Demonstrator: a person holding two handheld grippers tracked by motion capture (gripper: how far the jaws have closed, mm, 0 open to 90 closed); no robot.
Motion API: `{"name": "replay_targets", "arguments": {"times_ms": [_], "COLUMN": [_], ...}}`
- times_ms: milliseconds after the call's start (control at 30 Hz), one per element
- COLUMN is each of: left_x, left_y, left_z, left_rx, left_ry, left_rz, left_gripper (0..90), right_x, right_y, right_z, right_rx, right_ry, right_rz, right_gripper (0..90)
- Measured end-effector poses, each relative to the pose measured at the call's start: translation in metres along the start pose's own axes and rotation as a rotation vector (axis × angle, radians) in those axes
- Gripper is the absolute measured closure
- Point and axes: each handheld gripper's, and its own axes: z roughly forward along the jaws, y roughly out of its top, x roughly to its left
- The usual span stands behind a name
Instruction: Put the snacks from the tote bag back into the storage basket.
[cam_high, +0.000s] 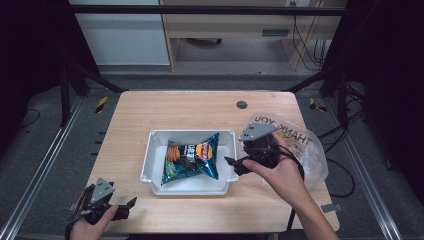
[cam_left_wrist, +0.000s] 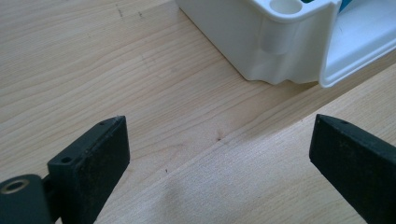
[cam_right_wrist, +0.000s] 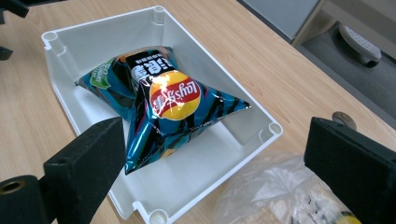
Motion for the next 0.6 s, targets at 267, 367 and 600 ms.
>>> {"name": "replay_targets", "arguments": {"times_ms": [267,367,600], "left_x": [0.000,0.000,0.000], "left_y": [0.000,0.000,0.000], "left_z": [0.000,0.000,0.000], "left_rx": [-0.003,-0.004,-0.004], "left_ry": [0.000,0.001,0.001], "left_rz": [-0.005,-0.003,-0.005], "left_gripper": [4.6,4.6,4.6], "right_x": [-0.003,-0.004,-0.007], "right_y": [-0.019,-0.026,-0.046], "right_z": [-0.010,-0.016,-0.025], "right_rx": [-0.024,-0.035,-0.065], "right_ry": [-0.023,-0.036,-0.087], "right_rz": [0.043,0.057,0.099], "right_gripper": [5.5,5.4,4.8]}}
